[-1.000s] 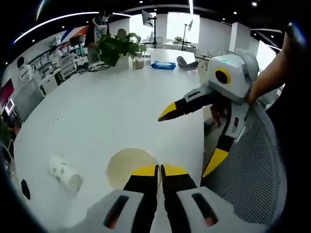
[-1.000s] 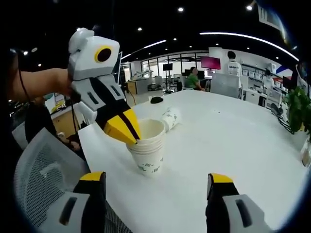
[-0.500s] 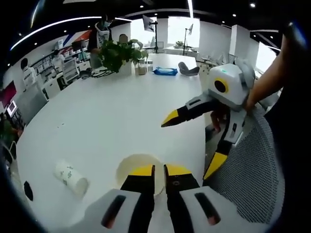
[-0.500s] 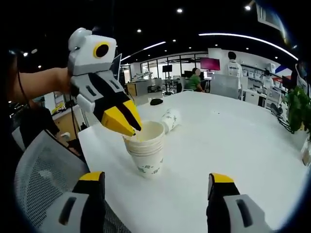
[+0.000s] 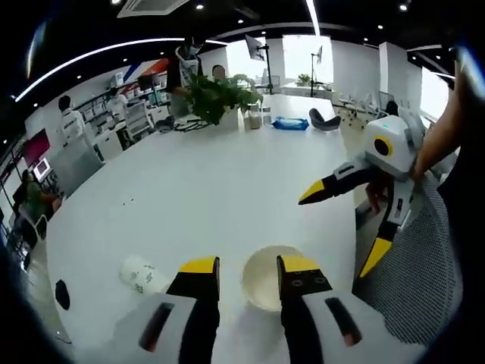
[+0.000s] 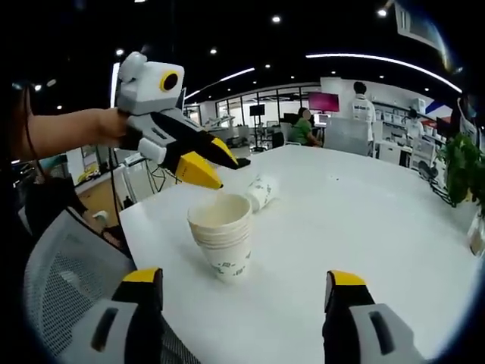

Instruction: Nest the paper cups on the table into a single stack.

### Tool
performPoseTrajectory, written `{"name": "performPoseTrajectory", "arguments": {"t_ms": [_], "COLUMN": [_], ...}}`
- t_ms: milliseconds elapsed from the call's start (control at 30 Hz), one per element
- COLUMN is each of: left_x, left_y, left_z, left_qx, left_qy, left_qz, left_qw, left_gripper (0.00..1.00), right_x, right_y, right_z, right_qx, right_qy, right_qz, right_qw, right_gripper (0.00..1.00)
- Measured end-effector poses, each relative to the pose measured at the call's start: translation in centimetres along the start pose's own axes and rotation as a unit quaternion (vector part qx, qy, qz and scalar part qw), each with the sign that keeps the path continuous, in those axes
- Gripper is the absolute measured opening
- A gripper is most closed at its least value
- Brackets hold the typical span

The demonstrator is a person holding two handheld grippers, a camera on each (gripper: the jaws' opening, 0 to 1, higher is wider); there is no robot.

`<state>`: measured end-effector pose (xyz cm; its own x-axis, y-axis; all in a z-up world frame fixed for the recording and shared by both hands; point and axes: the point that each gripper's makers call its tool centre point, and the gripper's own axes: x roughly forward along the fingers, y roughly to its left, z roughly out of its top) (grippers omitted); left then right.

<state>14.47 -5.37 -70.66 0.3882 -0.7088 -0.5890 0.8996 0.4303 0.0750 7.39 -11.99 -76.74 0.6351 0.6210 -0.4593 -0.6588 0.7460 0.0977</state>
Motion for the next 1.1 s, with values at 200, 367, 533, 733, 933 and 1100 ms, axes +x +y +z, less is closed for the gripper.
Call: {"name": "performPoseTrajectory", "arguments": {"t_ms": [200,367,533,733,933,1100], "left_x": [-0.2,-0.3,0.1,1.1,2.2,2.8], "left_y": [3.3,5.5,7.3,8.4,9.1,11.1], "left_z": [-0.8,-1.5,-2.7,-4.6,-5.5,-6.1], "left_qx": [-0.024,-0.044,-0.075,-0.119,-0.150,-0.192], "left_qy": [-0.001,0.001,0.008,0.020,0.021,0.008], "left_qz": [0.033,0.055,0.072,0.083,0.094,0.136], "left_qw": [0.9992,0.9975,0.9945,0.9892,0.9840,0.9718], "left_gripper": [0.37,0.42,0.50,0.57,0.63,0.64], "right_x": [-0.1,-0.2,-0.2,-0.2,-0.2,-0.2], "right_y": [-0.1,-0.2,-0.3,-0.4,-0.4,-0.6], "right_z": [0.6,0.7,0.9,0.7,0.6,0.5], "right_qx": [0.005,0.011,0.017,0.018,0.021,0.024], "right_qy": [-0.015,-0.020,-0.026,-0.020,-0.016,-0.014], "right_qz": [-0.002,-0.002,-0.005,-0.008,-0.009,-0.011], "right_qw": [0.9999,0.9997,0.9995,0.9996,0.9996,0.9995], "right_gripper": [0.92,0.94,0.95,0.95,0.94,0.93]}}
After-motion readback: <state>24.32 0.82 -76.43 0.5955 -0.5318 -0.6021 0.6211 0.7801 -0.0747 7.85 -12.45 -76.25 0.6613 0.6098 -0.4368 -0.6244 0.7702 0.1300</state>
